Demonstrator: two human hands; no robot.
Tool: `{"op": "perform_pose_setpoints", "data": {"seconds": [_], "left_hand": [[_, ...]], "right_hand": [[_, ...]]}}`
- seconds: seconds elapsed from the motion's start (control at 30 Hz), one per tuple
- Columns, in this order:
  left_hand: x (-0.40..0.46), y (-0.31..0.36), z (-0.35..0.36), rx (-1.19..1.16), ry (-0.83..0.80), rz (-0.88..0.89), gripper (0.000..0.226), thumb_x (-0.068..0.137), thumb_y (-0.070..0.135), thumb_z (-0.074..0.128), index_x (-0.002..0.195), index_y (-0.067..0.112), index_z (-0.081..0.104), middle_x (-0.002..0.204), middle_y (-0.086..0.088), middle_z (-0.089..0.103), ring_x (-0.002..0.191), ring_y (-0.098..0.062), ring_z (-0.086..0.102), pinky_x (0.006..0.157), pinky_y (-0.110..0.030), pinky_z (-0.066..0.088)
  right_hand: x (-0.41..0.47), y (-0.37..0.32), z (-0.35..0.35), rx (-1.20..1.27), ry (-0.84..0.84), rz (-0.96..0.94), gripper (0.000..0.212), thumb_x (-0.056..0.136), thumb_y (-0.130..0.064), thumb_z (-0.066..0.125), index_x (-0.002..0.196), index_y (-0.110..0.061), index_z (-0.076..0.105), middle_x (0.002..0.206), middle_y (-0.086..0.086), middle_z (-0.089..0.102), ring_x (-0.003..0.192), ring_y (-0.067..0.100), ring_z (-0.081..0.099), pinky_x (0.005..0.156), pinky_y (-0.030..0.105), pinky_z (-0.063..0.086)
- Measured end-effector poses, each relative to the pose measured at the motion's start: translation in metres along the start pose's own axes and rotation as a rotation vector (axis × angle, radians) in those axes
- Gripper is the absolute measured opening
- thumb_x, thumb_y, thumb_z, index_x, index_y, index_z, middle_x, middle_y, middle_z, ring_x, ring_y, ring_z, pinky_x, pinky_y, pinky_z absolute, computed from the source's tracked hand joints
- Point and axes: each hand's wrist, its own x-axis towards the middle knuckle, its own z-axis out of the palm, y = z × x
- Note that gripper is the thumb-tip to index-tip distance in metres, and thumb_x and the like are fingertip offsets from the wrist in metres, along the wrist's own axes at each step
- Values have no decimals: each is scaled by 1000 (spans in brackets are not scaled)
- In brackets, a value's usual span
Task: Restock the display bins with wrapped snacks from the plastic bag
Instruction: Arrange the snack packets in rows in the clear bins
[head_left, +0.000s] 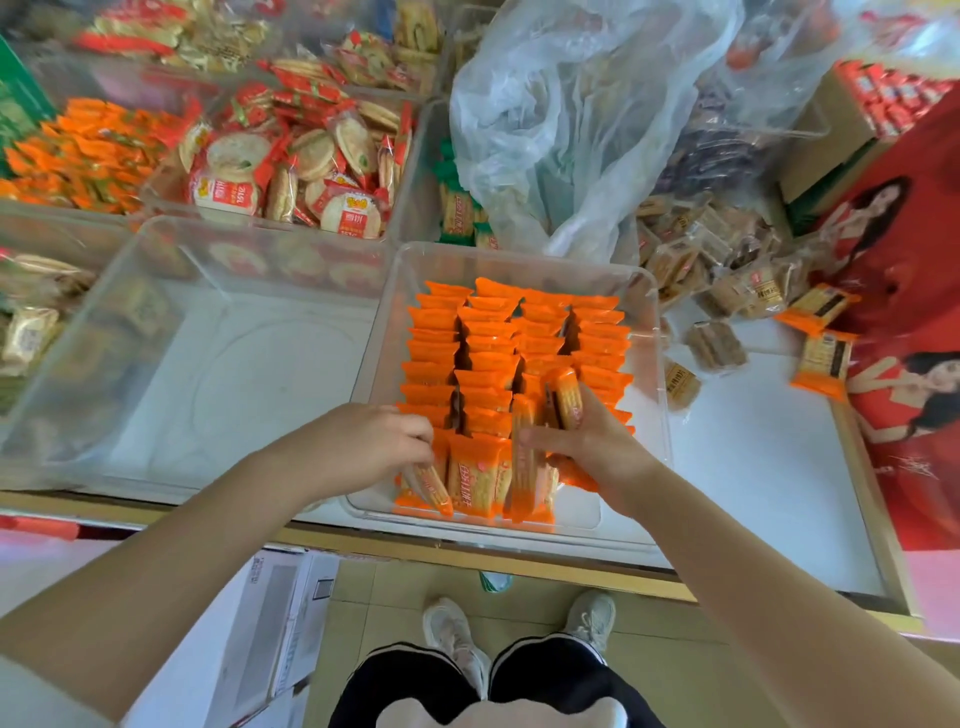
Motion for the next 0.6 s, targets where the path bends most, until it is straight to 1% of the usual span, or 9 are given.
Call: {"op": "perform_pose_setpoints", "data": {"seconds": [0.1, 0.17, 0.2, 0.27, 0.33, 0.4, 0.5, 0.53, 0.6], "left_hand": [[-3, 3, 4, 37, -52, -69, 29, 73, 4, 69, 97, 20, 71, 104, 4, 65, 71, -19, 63, 52, -23, 33], [-3, 6, 5, 24, -27, -90, 16, 73, 12, 74, 87, 19, 71, 93, 3, 66, 58, -16, 60, 44, -22, 35], [-2, 7, 4, 20, -23, -110, 9, 76, 19, 74, 83, 19, 70, 87, 2, 65, 55, -15, 58, 41, -23, 36], [-1, 11, 5, 79, 29, -115, 18, 70, 28, 80, 74, 17, 66, 75, 3, 61, 45, -14, 53, 37, -20, 29], [1, 18, 0, 130, 97, -134, 26, 63, 27, 85, 71, 16, 63, 68, 3, 58, 37, -14, 46, 34, -17, 23], [1, 19, -2, 123, 171, -169, 27, 61, 20, 86, 68, 13, 60, 65, 1, 54, 35, -15, 43, 33, -16, 19], [0, 15, 4, 61, 136, -209, 28, 62, 11, 85, 66, 13, 57, 66, 0, 52, 41, -15, 46, 37, -15, 14], [0, 15, 9, 23, 95, -218, 23, 68, 9, 81, 72, 14, 58, 73, -1, 54, 49, -14, 49, 40, -19, 21], [2, 16, 18, 11, 11, -297, 12, 88, 11, 61, 98, 16, 57, 100, -1, 53, 71, -14, 53, 54, -23, 33]], "right_hand": [[3, -1, 20, -169, 123, 27, 72, 70, -22, 82, 126, -28, 37, 98, -8, 55, 86, 11, 58, 65, 23, 49], [6, 3, 31, -217, 151, 21, 75, 70, -27, 82, 128, -29, 35, 94, -14, 51, 86, 8, 56, 69, 24, 51], [8, 6, 34, -214, 164, 23, 77, 69, -29, 82, 131, -28, 36, 96, -13, 53, 90, 11, 57, 72, 27, 53], [11, 9, 38, -203, 186, 37, 75, 72, -28, 81, 133, -26, 38, 105, -5, 58, 97, 16, 59, 75, 29, 53], [12, 13, 38, -220, 193, 46, 69, 77, -17, 76, 134, -25, 38, 108, 0, 59, 94, 18, 59, 67, 26, 51], [12, 16, 37, -224, 188, 63, 65, 81, -9, 70, 134, -25, 37, 103, 2, 58, 82, 18, 59, 58, 23, 49], [12, 19, 37, -247, 185, 65, 58, 83, -14, 68, 132, -25, 40, 103, 1, 58, 77, 14, 58, 55, 20, 48], [13, 19, 37, -267, 186, 51, 56, 83, -18, 68, 131, -26, 40, 105, 0, 59, 79, 13, 59, 56, 20, 48], [13, 18, 38, -328, 185, 5, 55, 84, -25, 67, 132, -26, 40, 106, -1, 59, 79, 12, 59, 57, 20, 46]]}}
